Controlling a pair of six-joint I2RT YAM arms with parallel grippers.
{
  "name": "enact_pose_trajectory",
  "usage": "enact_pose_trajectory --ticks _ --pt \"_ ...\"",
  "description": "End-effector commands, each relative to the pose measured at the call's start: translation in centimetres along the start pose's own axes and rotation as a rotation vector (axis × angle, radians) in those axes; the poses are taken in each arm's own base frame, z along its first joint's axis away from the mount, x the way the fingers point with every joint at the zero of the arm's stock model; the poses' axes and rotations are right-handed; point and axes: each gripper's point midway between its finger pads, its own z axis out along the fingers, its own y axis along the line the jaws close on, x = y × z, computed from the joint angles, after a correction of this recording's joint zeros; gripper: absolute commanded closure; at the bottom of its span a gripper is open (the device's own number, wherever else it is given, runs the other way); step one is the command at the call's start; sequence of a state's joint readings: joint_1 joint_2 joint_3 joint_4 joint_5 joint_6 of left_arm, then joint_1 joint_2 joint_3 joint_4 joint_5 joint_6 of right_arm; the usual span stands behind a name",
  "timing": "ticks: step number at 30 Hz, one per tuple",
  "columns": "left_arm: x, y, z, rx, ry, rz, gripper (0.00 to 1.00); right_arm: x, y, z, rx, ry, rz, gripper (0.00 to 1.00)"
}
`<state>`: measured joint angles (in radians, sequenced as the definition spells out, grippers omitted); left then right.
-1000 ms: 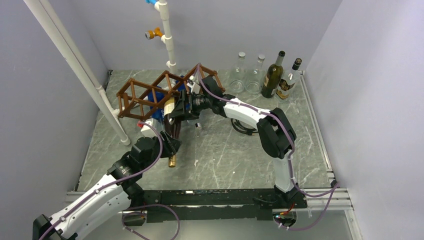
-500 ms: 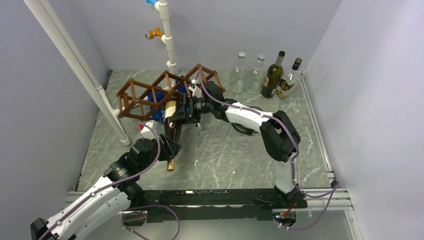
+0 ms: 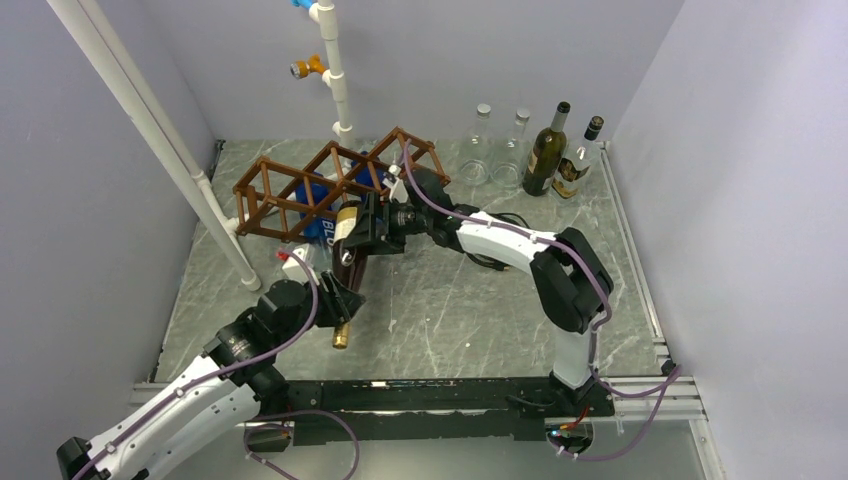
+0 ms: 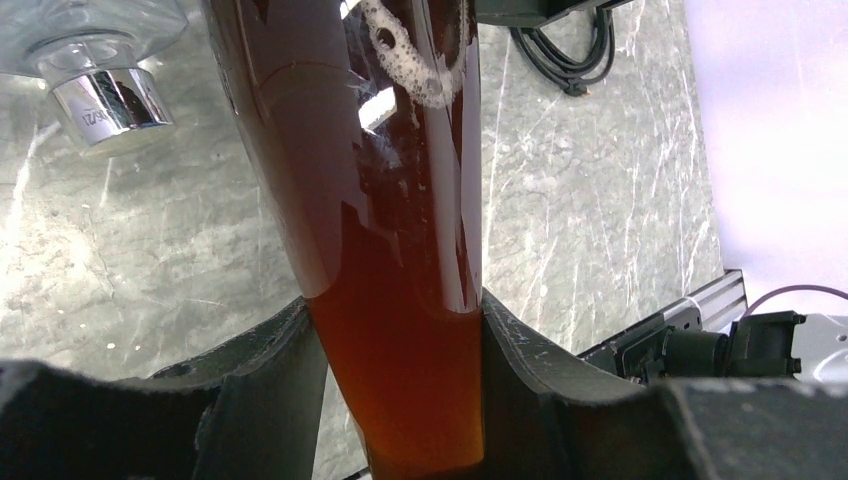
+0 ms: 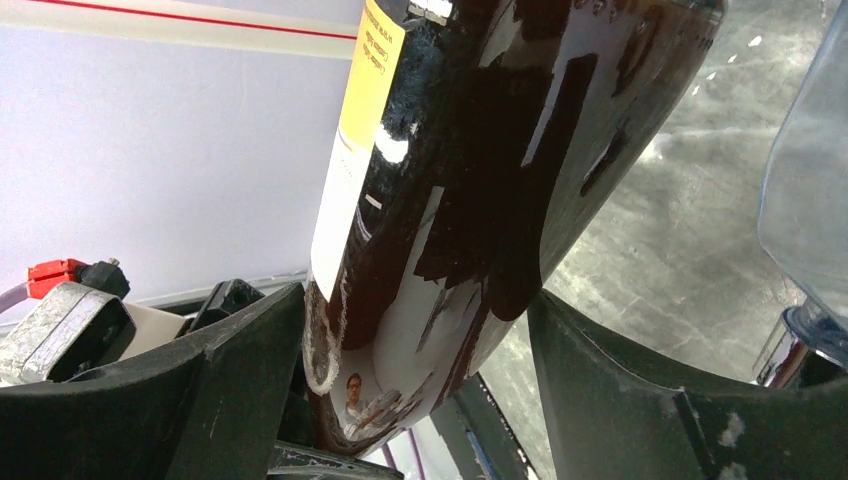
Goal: Take the wine bottle off the wine rack
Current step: Pick up the wine bottle from the wine rack.
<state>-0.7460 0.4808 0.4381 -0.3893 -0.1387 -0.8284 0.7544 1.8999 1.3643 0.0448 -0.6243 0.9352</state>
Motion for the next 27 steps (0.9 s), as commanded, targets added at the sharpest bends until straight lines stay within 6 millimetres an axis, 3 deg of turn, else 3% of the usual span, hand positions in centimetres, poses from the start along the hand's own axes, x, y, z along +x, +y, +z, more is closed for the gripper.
enact_pose_trajectory --ticks 1,13,27 --pt "-7.6 -11.1 -4.9 0.426 -0.22 0.025 1.0 0.2 6.9 -1.8 -0.138 -0.047 -0.108 0.18" --pt "-6.9 -12.3 -6.0 0.477 -0.18 0.028 1.0 1.5 6.8 -2.6 -0.075 -0.069 -0.1 0.16" --pt "-6.4 -14.9 -5.4 0.539 -0.138 0.057 1.0 0.5 4.7 -5.7 0.025 -0.149 -0.103 0.13"
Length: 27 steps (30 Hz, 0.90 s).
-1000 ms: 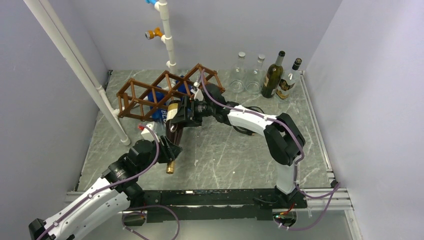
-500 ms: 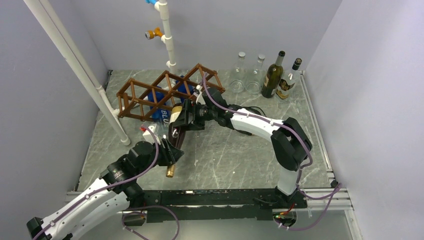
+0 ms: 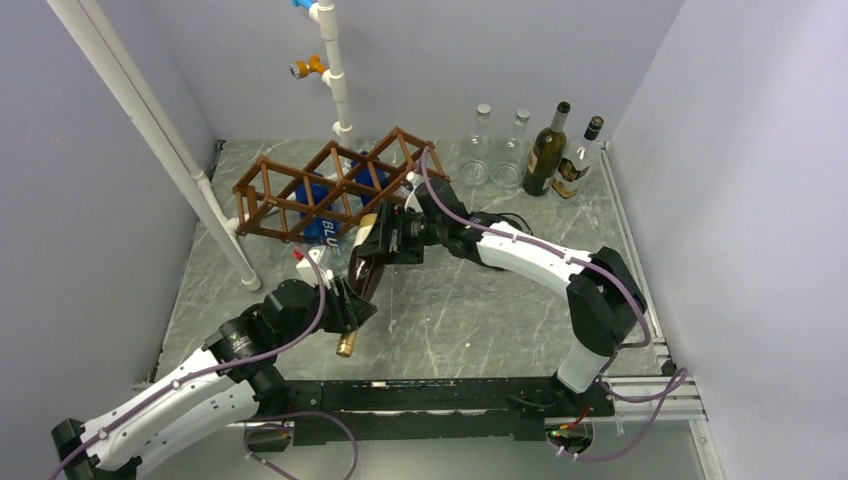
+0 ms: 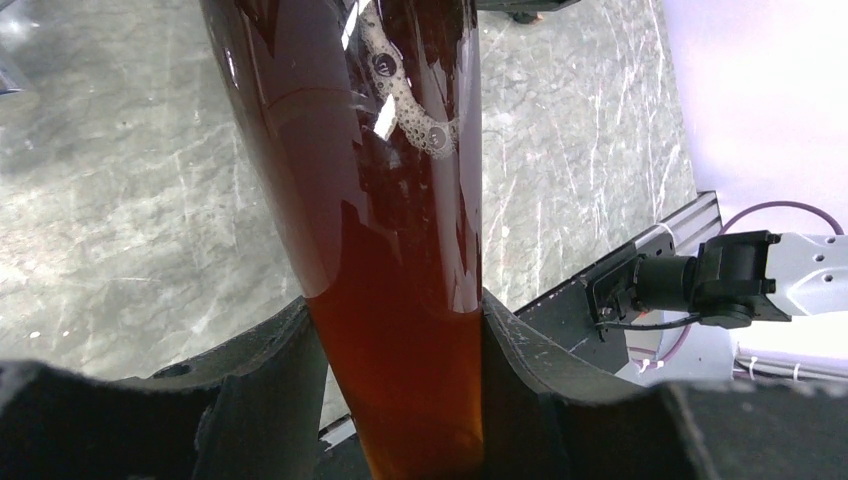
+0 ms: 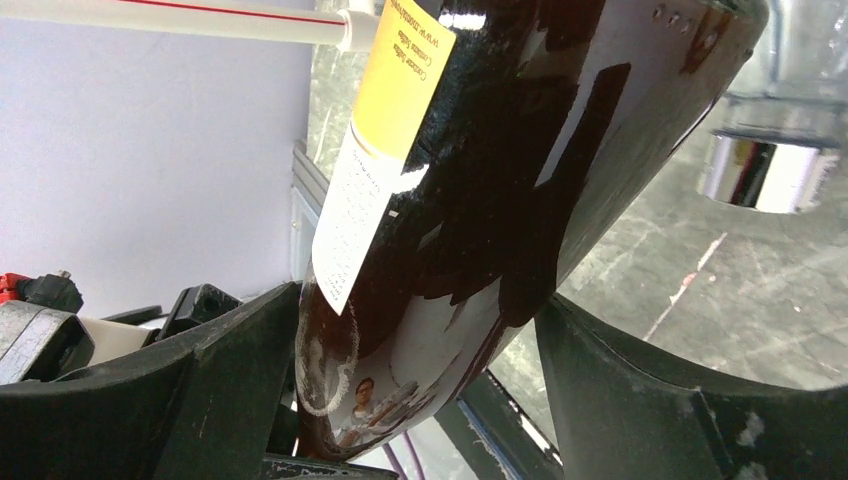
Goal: Take the wine bottle off the wine rack
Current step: Pick up the wine bottle from the wine rack.
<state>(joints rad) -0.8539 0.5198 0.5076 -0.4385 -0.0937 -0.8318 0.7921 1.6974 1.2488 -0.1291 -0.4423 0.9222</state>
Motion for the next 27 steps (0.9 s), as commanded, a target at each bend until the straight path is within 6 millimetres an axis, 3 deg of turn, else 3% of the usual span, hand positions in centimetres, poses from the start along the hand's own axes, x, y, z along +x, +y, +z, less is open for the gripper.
enact_pose_trajectory --ticks 1,13,27 --pt "-8.1 -11.9 -3.8 0.444 -0.251 0.05 1.0 -2.2 4.0 -2.8 -0.128 -0.099 -0.102 0.13" --pt "-8.1 -15.1 -0.8 0.501 -0.198 0.077 1.0 -4.0 -0.3 -6.7 -0.078 -0.181 -0.041 0.13" --pt "-7.3 -15.8 3.9 0.458 -0.138 0.049 1.0 -4.3 -6.7 -9.0 0.022 -0.227 0.094 0.09"
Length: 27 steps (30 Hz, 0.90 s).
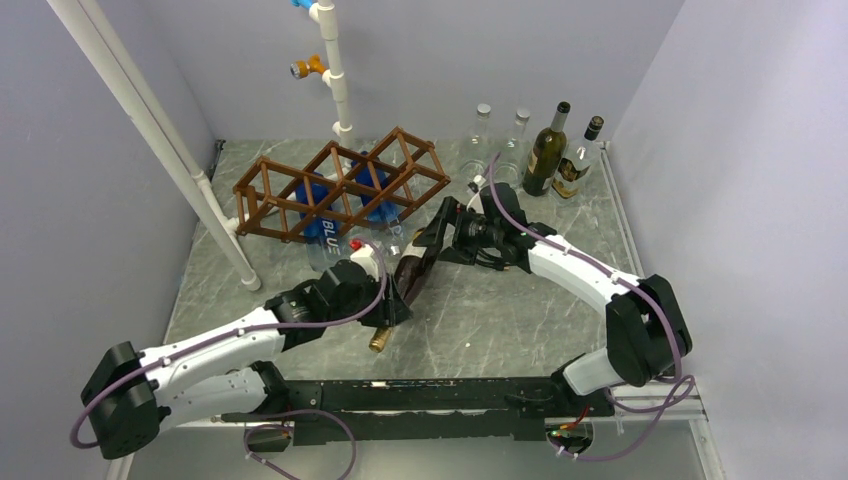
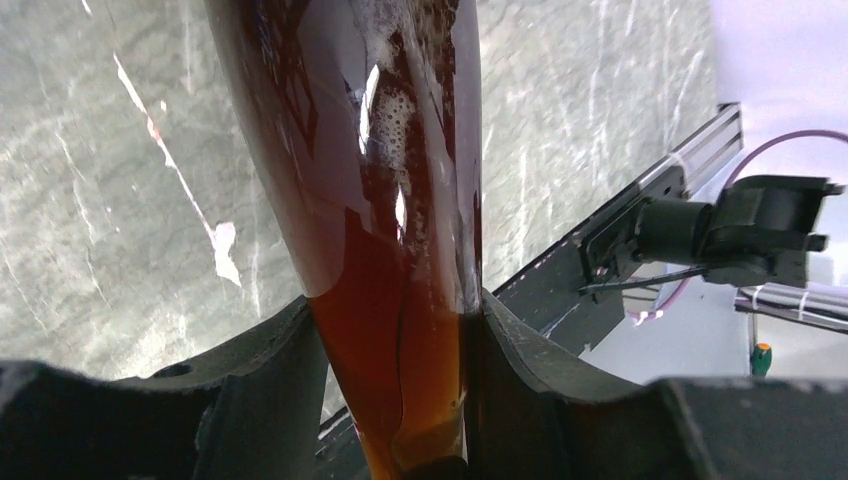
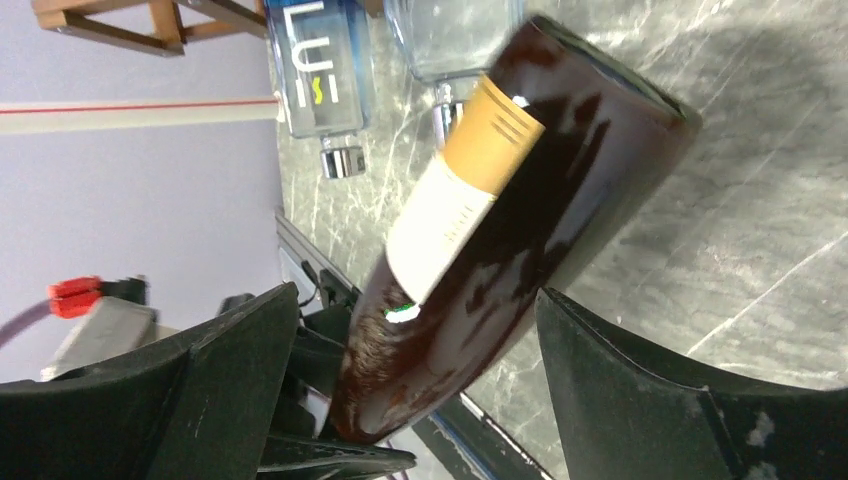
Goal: Take the wine bottle off the wine rack
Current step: Pick up the wine bottle from the wine rack.
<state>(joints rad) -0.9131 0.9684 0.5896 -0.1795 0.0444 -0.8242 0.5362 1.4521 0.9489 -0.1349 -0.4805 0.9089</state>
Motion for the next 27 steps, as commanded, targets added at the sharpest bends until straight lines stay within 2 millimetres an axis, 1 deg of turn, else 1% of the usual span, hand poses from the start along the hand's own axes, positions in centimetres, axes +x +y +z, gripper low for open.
enact_pose_trajectory --ticks 1,4,8,11,13,15,17,19,20,23,27 --pt "-10.4 -11.9 -3.6 0.392 -0.349 0.06 1.0 -1.8 1.7 -0.8 -0.081 -0.081 -0.036 0.09" --pt "-10.4 -11.9 -2.8 0.388 -0.34 0.053 1.0 -1.7 1.3 -0.5 -0.076 -0.078 -0.03 0.09" --pt "-10.4 -11.7 -2.3 0.377 -0.336 0.045 1.0 -1.7 1.3 -0.5 -0.079 -0.077 -0.038 0.09" --pt "-10.2 -11.4 -2.0 0.355 -0.321 0.043 1.0 -2.0 1.6 -0.7 -0.088 -0.084 -0.077 0.09" --pt "-10.1 -11.2 -1.8 0.338 -0.305 0.041 1.0 -2.4 2.4 -1.1 -0.112 -0.093 -0.144 0.08" --pt "-9.9 -11.1 -1.7 0.327 -0.29 0.037 1.0 -2.9 3.4 -1.8 -0.152 -0.102 -0.277 0.08" --pt "-9.8 -11.2 -1.8 0.32 -0.274 0.033 1.0 -3.3 4.7 -2.9 -0.215 -0.104 -0.475 0.07" --pt "-9.5 -10.9 -1.7 0.302 -0.251 0.03 1.0 -2.7 5.8 -4.2 -0.278 -0.072 -0.689 0.06" --pt "-9.2 -10.8 -1.6 0.291 -0.233 0.029 1.0 -2.1 6.2 -4.8 -0.314 -0.045 -0.8 0.04" --pt "-8.8 -10.7 -1.5 0.278 -0.201 0.026 1.0 -0.5 6.6 -6.5 -0.387 0.011 -1.047 0.02" --pt "-8.3 -10.8 -1.4 0.256 -0.144 0.033 1.0 1.3 6.0 -8.4 -0.449 0.062 -1.346 0.0"
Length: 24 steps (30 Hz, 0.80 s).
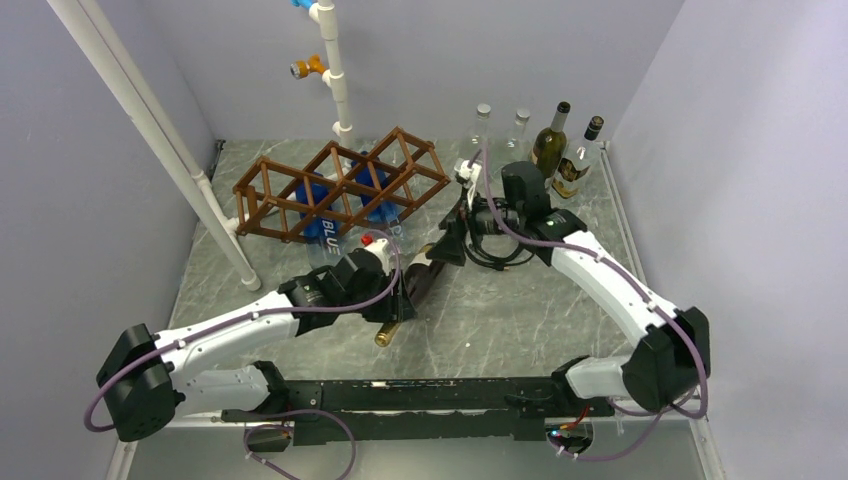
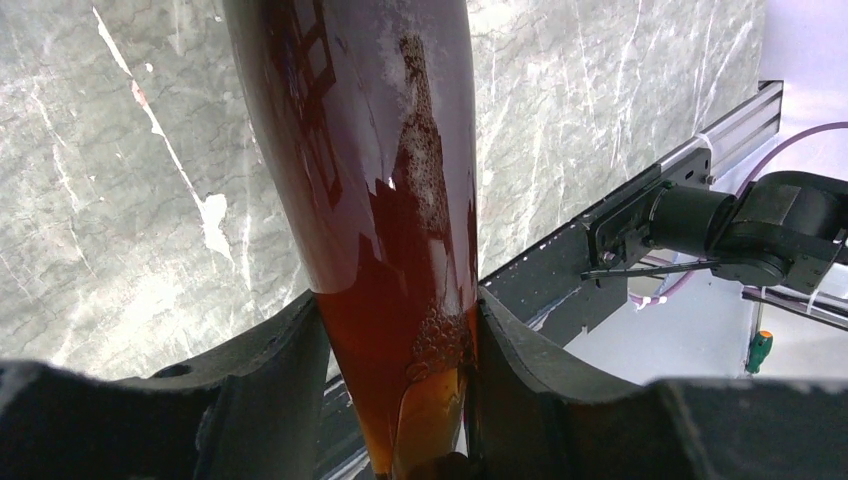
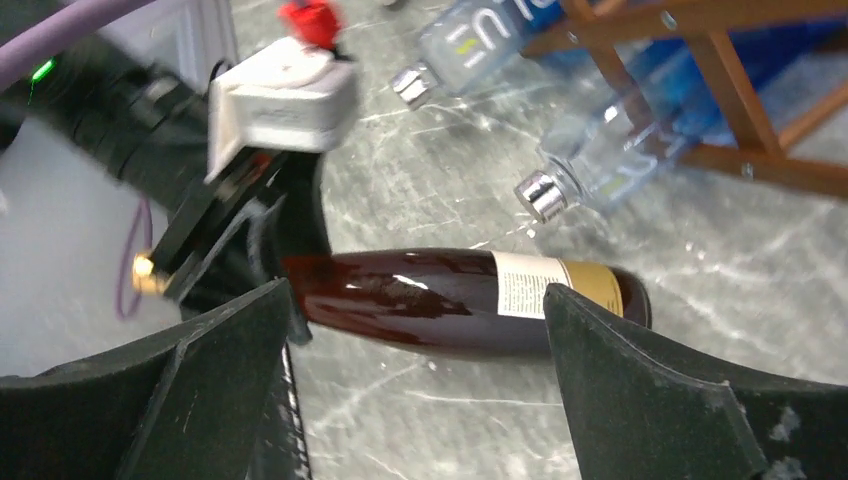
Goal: Take the wine bottle off the wine rack
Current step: Pick up the wine bottle from the wine rack.
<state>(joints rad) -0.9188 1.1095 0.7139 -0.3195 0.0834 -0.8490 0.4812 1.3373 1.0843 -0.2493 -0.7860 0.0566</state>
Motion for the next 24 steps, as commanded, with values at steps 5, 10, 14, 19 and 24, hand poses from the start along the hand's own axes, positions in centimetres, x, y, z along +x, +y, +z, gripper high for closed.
enact_pose_trajectory --ticks 5,10,14,19,24 --pt "-8.4 -11.2 -4.5 0.324 -0.222 0.101 1.0 4.6 3.5 -3.3 -0.328 0.099 -0.851 0.0" --pt "-7.9 -11.4 -4.1 0.322 -0.168 0.106 1.0 5.8 2.3 -1.9 -0.385 0.079 -1.006 0.0" --pt "-7.7 -11.3 -3.8 0.327 -0.151 0.092 1.0 4.9 1.2 0.2 -0.369 0.052 -1.036 0.0" --pt "-7.9 -11.0 -3.7 0.321 -0.145 0.086 1.0 6.5 0.9 1.8 -0.383 0.051 -1.018 0.0" --pt "-7.9 -11.2 -3.1 0.331 -0.126 0.077 1.0 8.7 0.7 3.0 -0.384 0.061 -1.005 0.0"
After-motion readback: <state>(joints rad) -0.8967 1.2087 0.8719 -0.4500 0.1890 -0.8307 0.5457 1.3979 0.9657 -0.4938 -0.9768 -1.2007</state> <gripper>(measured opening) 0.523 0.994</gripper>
